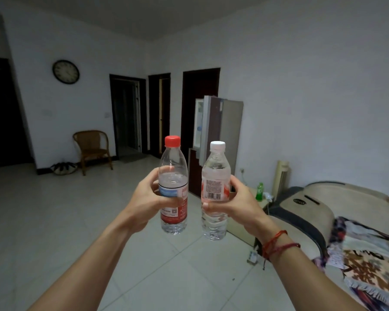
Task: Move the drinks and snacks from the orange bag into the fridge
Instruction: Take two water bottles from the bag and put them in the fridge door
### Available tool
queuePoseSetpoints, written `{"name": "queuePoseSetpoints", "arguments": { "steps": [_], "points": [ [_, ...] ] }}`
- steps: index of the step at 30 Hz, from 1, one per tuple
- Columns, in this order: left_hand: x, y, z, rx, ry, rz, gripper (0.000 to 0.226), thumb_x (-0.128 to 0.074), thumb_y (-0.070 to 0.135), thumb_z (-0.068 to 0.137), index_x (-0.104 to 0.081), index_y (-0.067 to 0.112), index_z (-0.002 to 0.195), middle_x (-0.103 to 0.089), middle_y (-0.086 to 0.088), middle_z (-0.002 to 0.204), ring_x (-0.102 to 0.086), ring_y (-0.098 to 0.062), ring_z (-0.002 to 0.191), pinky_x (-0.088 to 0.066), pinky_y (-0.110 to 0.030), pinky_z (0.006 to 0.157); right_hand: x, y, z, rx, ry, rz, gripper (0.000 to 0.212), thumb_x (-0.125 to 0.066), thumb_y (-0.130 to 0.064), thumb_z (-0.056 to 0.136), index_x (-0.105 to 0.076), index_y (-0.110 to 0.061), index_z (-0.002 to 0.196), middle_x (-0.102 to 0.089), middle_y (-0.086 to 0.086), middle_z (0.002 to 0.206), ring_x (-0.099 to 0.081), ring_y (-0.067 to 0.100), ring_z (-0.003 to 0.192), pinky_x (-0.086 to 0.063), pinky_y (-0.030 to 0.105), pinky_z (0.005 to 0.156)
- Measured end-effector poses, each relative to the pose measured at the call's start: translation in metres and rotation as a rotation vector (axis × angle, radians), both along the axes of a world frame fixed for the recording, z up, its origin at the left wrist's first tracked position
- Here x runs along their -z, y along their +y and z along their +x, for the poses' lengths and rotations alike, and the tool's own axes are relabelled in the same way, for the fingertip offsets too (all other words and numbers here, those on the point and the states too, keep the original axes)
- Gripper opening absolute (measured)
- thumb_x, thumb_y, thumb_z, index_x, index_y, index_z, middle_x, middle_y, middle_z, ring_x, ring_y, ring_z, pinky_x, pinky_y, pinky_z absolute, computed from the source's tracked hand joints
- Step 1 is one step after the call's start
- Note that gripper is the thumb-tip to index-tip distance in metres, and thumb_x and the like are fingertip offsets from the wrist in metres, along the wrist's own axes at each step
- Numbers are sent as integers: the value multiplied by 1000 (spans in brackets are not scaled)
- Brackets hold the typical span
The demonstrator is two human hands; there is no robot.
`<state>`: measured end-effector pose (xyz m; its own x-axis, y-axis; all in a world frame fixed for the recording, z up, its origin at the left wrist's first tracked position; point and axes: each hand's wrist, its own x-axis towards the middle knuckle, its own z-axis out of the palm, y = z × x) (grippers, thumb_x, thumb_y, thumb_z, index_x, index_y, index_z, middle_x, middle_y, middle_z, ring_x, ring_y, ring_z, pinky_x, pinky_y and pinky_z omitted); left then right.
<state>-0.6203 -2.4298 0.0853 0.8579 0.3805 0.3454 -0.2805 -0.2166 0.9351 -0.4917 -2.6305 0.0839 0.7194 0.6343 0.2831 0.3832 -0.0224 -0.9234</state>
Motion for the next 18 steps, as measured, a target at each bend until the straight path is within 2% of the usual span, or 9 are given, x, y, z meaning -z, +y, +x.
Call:
{"name": "queuePoseSetpoints", "arguments": {
  "steps": [5, 9, 11, 14, 16, 18],
  "points": [
    [2, 23, 3, -7, -14, 21, 69, -76, -13, 68, -59, 38, 111, -73, 11, 97, -70, -12, 95, -56, -26, 72, -4, 20, -2, -3, -11, 10, 63, -93, -5, 63, -60, -26, 112, -76, -2, 102, -74, 10, 93, -58, 22, 74],
    [6, 41, 6, -4, -6, -8, 71, -82, -3, 61, -59, 38, 114, -73, 9, 99, -70, -14, 95, -56, -29, 74, -3, 37, 1, -2, -17, 22, 61, -92, -6, 64, -60, -29, 110, -75, -5, 102, -74, 9, 93, -58, 20, 72],
    [9, 50, 10, -18, -2, -29, 73, -81, 4, 55, -59, 38, 116, -73, 8, 100, -70, -16, 97, -56, -31, 76, 0, 47, 6, -4, -17, 11, 61, -92, -7, 64, -59, -29, 111, -74, -4, 104, -73, 11, 95, -59, 24, 78],
    [12, 66, 21, -37, 6, -25, 76, -83, 2, 56, -59, 35, 119, -72, 4, 104, -68, -21, 101, -57, -36, 81, 2, 66, 20, -3, -6, 9, 64, -93, -9, 64, -59, -25, 116, -74, 0, 108, -73, 17, 100, -60, 38, 90],
    [12, 77, 28, -55, 15, -24, 78, -84, -5, 62, -57, 32, 124, -71, 1, 107, -67, -23, 103, -56, -38, 83, 3, 78, 30, -1, -3, 11, 66, -94, -12, 64, -58, -24, 118, -74, 1, 109, -73, 19, 101, -60, 42, 90],
    [16, 94, 40, -75, 31, -25, 76, -82, -7, 65, -56, 30, 126, -70, -2, 110, -67, -25, 104, -56, -41, 84, 6, 96, 45, -7, 1, 12, 65, -94, -13, 64, -58, -24, 118, -74, 0, 108, -73, 18, 99, -61, 41, 87]
  ]
}}
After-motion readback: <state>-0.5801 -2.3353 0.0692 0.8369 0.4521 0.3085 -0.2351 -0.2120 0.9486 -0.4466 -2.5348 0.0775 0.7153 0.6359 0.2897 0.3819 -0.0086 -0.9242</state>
